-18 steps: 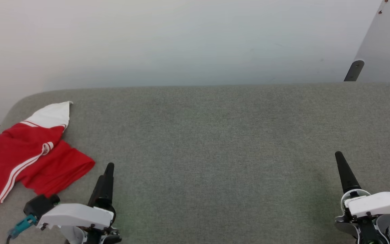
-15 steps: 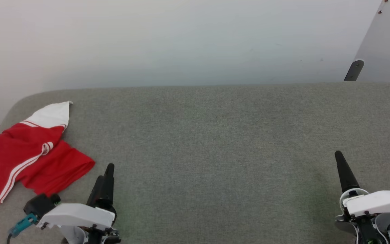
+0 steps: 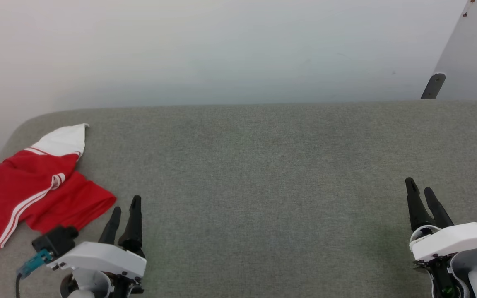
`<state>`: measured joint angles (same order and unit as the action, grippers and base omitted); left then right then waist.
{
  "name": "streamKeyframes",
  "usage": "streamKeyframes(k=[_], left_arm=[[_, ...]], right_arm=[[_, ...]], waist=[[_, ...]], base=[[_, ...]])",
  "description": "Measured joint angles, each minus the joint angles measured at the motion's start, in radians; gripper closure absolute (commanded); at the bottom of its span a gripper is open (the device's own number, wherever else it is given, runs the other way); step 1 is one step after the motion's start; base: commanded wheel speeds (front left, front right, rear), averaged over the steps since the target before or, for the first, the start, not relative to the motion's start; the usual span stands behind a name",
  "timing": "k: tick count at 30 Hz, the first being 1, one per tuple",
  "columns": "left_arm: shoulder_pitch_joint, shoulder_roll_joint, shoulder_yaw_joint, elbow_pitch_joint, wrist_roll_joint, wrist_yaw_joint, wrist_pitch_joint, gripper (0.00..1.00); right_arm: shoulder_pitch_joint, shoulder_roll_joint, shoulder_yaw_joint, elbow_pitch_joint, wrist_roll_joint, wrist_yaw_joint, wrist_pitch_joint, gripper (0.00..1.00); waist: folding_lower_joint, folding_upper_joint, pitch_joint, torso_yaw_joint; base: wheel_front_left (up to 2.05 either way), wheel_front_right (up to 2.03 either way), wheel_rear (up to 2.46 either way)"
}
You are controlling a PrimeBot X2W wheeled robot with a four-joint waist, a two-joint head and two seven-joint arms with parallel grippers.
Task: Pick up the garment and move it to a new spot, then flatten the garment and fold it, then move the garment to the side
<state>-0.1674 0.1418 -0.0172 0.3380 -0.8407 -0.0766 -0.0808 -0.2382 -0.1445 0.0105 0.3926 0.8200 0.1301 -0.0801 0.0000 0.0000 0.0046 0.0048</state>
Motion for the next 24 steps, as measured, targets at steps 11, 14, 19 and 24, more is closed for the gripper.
streamKeyframes(k=[11,14,19,24], left_arm=[[-0.012,0.014,-0.012,0.003,0.161,0.002,-0.034,0.00],[-0.015,0.016,-0.016,0.004,0.198,0.006,-0.042,0.00],[-0.020,0.019,-0.021,0.008,0.257,0.006,-0.056,0.00],[-0.030,0.018,-0.020,0.014,0.298,0.000,-0.070,0.00]], right_arm=[[-0.023,-0.005,0.003,0.003,-0.208,0.000,-0.035,0.00],[-0.025,-0.004,0.000,0.003,-0.247,0.000,-0.044,0.00],[-0.025,-0.004,-0.003,0.004,-0.301,0.000,-0.056,0.00],[-0.037,-0.006,-0.012,0.004,-0.351,0.000,-0.070,0.00]], waist=[[0.0000,0.0000,0.002,-0.006],[0.0000,0.0000,0.002,-0.006],[0.0000,0.0000,0.001,-0.004],[0.0000,0.0001,0.000,-0.004]], base=[[0.00,0.00,0.00],[0.00,0.00,0.00],[0.00,0.00,0.00],[0.00,0.00,0.00]])
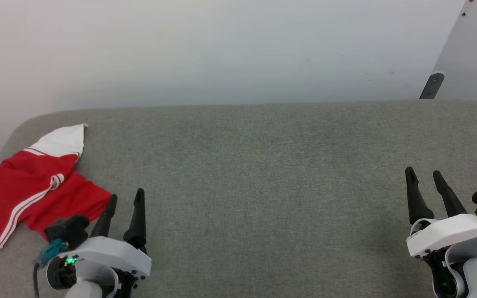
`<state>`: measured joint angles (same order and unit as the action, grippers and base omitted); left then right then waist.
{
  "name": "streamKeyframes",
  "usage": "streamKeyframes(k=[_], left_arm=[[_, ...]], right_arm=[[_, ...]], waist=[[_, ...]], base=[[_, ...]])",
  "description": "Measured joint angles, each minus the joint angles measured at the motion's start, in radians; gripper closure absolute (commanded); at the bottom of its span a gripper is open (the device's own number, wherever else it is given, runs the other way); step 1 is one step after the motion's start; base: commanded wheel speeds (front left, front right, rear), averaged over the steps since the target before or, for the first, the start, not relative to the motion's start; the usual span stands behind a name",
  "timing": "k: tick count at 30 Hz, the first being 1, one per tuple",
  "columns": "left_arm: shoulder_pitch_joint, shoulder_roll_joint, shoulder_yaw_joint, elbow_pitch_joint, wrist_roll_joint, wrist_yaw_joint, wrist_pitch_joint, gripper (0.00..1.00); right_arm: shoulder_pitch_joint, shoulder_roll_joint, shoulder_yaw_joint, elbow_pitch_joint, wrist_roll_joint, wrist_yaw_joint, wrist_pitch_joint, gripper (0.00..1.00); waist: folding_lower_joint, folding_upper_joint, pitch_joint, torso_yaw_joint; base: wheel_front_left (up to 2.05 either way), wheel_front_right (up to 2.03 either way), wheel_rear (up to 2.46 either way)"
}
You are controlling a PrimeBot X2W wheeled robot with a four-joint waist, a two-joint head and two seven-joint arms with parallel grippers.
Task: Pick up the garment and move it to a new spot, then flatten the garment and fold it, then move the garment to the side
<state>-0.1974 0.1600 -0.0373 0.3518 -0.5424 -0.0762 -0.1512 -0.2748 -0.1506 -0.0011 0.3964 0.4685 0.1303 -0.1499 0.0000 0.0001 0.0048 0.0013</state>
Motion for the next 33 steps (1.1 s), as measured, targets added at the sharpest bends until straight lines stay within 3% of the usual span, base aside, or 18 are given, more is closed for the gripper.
streamKeyframes(k=[33], left_arm=[[-0.004,0.008,0.011,0.031,0.272,-0.030,-0.073,0.00]], right_arm=[[-0.011,-0.001,-0.041,0.007,-0.258,0.000,-0.072,0.00]], waist=[[-0.0001,-0.0001,-0.011,-0.002]], base=[[0.00,0.00,0.00]])
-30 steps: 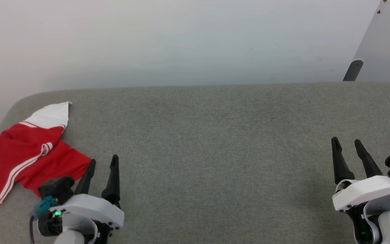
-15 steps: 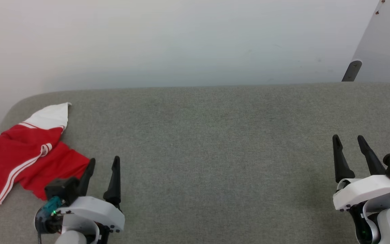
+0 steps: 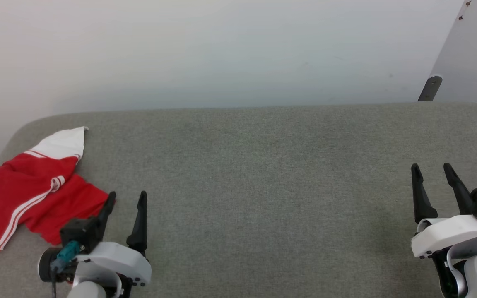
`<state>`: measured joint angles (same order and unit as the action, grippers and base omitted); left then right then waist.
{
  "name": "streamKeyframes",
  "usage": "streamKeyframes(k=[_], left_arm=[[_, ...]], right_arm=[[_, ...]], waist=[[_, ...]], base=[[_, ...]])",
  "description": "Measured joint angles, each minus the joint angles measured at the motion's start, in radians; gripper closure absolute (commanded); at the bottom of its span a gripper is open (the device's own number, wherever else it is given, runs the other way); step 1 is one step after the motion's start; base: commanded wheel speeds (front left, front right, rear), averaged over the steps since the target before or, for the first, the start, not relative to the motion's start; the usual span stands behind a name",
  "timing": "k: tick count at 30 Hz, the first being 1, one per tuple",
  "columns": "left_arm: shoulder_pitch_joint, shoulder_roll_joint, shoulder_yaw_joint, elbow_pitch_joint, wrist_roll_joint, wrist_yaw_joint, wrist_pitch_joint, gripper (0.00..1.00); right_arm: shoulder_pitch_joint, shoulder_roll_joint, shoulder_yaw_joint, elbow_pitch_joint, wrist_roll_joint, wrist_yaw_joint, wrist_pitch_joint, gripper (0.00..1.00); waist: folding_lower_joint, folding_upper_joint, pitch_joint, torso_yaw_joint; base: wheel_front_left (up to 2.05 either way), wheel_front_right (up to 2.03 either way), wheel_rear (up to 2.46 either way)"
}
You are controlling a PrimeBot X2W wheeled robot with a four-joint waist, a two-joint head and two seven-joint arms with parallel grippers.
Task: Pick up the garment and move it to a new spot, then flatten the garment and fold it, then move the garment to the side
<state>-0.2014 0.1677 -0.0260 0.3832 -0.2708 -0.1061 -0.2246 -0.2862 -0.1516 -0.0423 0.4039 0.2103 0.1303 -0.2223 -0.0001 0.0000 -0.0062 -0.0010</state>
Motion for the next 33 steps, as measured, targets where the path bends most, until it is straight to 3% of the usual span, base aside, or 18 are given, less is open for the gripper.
streamKeyframes(k=[21,33], left_arm=[[-0.021,-0.004,0.021,0.052,0.078,-0.017,-0.037,0.00],[-0.028,-0.005,0.004,0.064,0.041,-0.022,-0.039,0.00]], right_arm=[[-0.015,0.013,-0.016,0.046,-0.036,0.000,-0.039,0.00],[-0.016,0.015,-0.014,0.044,-0.018,0.000,-0.039,0.00]], waist=[[0.0001,0.0001,-0.005,0.004],[0.0001,0.0001,0.002,0.020]], base=[[0.00,0.00,0.00],[0.00,0.00,0.00]])
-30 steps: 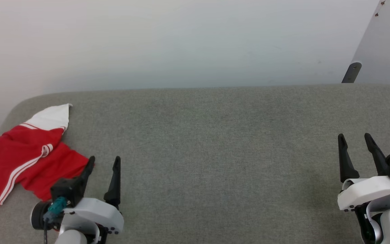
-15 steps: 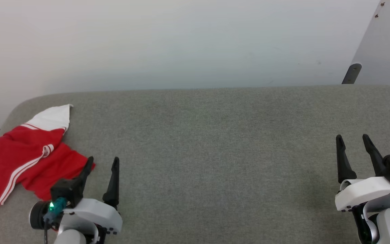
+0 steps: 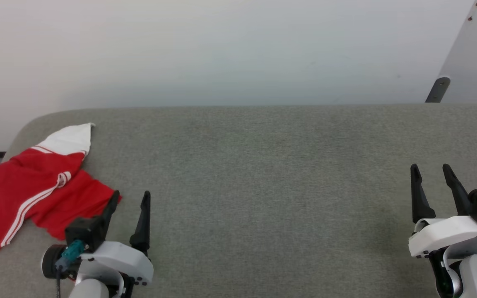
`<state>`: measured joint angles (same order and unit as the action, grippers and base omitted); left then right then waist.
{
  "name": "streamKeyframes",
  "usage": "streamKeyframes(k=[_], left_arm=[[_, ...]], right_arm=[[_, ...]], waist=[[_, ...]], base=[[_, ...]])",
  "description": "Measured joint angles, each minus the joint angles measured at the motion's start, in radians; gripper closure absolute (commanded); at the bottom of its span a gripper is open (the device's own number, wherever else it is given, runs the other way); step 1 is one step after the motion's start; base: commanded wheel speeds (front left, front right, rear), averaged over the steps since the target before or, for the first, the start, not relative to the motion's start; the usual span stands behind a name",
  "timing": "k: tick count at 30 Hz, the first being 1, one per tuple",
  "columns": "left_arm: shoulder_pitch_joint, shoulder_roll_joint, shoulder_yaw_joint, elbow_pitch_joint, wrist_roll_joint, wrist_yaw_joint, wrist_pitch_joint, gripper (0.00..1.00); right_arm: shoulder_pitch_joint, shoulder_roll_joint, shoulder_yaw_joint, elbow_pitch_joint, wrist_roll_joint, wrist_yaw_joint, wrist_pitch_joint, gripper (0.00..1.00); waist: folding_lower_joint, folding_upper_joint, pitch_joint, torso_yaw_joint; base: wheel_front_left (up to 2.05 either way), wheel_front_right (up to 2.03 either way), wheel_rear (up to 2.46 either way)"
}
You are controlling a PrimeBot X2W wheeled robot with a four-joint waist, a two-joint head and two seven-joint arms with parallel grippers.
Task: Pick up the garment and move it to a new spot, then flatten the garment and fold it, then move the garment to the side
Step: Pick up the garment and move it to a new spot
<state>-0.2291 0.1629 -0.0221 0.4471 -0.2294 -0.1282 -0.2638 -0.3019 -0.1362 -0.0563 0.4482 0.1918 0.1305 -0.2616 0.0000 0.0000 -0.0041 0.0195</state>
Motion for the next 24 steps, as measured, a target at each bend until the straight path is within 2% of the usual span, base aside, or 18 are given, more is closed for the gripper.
streamKeyframes(k=[10,17,24], left_arm=[[-0.004,-0.023,0.010,0.011,-0.025,-0.001,0.000,0.00],[0.031,-0.032,0.026,0.011,-0.003,0.007,0.000,0.00],[0.054,-0.039,0.038,0.006,0.006,0.016,0.000,0.00]], right_arm=[[0.011,0.012,0.086,-0.001,0.029,0.000,-0.002,0.00],[0.023,0.020,0.167,0.009,0.054,0.000,-0.002,0.00],[0.031,0.032,0.208,0.013,0.076,0.000,-0.002,0.00]], waist=[[-0.0001,0.0000,0.000,0.082],[0.0000,0.0000,-0.006,0.193],[0.0000,0.0000,-0.013,0.332]], base=[[0.00,0.00,0.00],[0.00,0.00,0.00],[0.00,0.00,0.00]])
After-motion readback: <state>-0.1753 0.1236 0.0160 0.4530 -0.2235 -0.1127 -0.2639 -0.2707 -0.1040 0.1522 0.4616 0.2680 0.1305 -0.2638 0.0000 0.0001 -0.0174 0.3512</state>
